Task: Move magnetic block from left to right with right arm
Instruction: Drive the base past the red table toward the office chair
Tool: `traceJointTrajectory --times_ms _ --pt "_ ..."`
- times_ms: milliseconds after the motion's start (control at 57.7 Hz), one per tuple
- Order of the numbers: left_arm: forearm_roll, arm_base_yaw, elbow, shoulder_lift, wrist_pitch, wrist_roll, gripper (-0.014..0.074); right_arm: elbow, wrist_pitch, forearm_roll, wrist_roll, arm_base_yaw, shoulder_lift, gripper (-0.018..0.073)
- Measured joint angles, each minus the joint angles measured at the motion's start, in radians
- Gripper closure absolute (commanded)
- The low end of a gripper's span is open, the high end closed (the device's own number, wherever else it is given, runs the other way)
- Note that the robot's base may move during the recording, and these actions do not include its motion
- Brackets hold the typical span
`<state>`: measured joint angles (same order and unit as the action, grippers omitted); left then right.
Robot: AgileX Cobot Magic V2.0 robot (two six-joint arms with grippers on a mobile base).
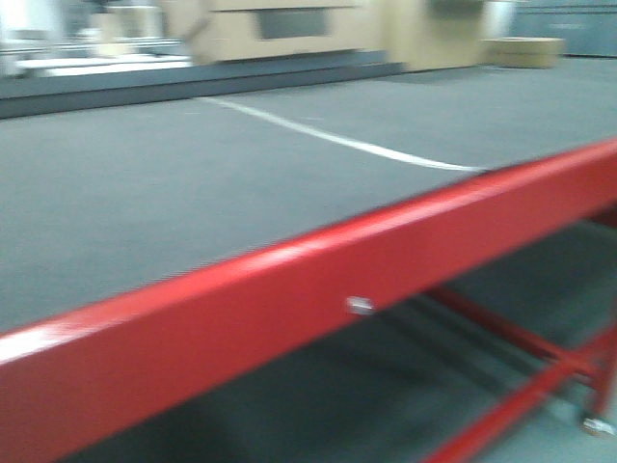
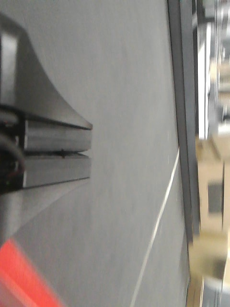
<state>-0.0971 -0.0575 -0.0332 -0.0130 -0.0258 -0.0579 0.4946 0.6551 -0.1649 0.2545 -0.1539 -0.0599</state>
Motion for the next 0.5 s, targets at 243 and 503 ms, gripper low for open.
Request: traceJointTrajectory --times_ms 243,503 --pt "0.0 0.0 0.0 0.0 0.0 0.0 0.0722 0.0 0.002 0.0 0.0 0.0 0.0 0.0326" --pt "0.0 0.0 0.0 0.0 0.0 0.0 0.0722 0.0 0.002 0.0 0.0 0.0 0.002 0.0326"
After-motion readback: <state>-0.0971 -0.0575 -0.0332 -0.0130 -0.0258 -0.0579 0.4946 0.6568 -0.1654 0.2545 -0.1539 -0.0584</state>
